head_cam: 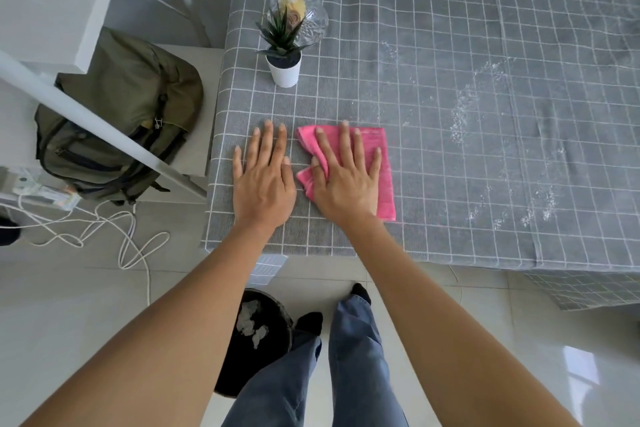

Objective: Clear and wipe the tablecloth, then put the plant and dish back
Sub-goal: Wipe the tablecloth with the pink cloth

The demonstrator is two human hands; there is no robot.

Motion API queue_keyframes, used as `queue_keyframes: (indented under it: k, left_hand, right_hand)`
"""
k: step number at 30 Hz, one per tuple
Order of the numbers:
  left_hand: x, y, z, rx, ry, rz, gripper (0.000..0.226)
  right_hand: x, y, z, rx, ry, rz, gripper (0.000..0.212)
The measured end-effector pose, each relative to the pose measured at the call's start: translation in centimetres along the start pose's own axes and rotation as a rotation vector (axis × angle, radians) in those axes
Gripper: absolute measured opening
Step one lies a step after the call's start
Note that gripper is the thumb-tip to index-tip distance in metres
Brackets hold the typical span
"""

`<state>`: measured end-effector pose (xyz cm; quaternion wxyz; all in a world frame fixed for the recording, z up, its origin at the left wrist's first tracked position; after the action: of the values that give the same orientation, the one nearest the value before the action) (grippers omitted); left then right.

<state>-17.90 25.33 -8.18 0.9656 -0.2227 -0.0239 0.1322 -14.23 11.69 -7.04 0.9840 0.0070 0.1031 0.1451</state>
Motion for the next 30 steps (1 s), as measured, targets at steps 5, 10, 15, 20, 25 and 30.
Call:
queue_keyframes:
  k: [5, 10, 15, 20, 25, 30]
  left_hand:
    - [0.0, 0.1, 0.1, -0.003, 0.01, -0.01, 0.053]
    - [0.1, 0.0, 0.2, -0.012, 0.024, -0.007, 0.053]
    - [0.4, 0.0, 0.2, 0.007, 0.039, 0.003, 0.055]
    - [3.9, -2.0, -0.3, -0.047, 0.108, -0.055, 0.052]
    - [6.7, -2.4, -0.8, -0.05, 0.117, -0.103, 0.051]
    - [6.5, -2.2, -0.9, 0.008, 0.061, -0.107, 0.054]
  right_hand:
    - [1.0, -3.3, 0.3, -0.063, -0.013, 0.126, 0.052]
    - [3.2, -11.0, 1.1, -0.043, 0.029, -0.203, 0.05]
    - [3.8, -10.3, 1.3, 0.099, -0.022, -0.43, 0.054]
    - [4.1, -5.5, 1.3, 0.059, -0.013, -0.182, 0.054]
    - [4.8, -6.5, 1.3, 0.012, -0.023, 0.01, 0.051]
    - [6.4, -9.2, 1.4, 0.078, -0.009, -0.294, 0.054]
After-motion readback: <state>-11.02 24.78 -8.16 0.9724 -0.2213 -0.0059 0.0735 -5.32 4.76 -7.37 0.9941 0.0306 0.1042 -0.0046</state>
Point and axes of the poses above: each hand's wrist, its own x-axis towards the middle knuckle, its own z-axis out of the back of the hand, y = z × x, the point moved 4 cm from there along x, towards the middle knuckle, and after that the axes turned 12 degrees about -x, right-handed, at the moved point
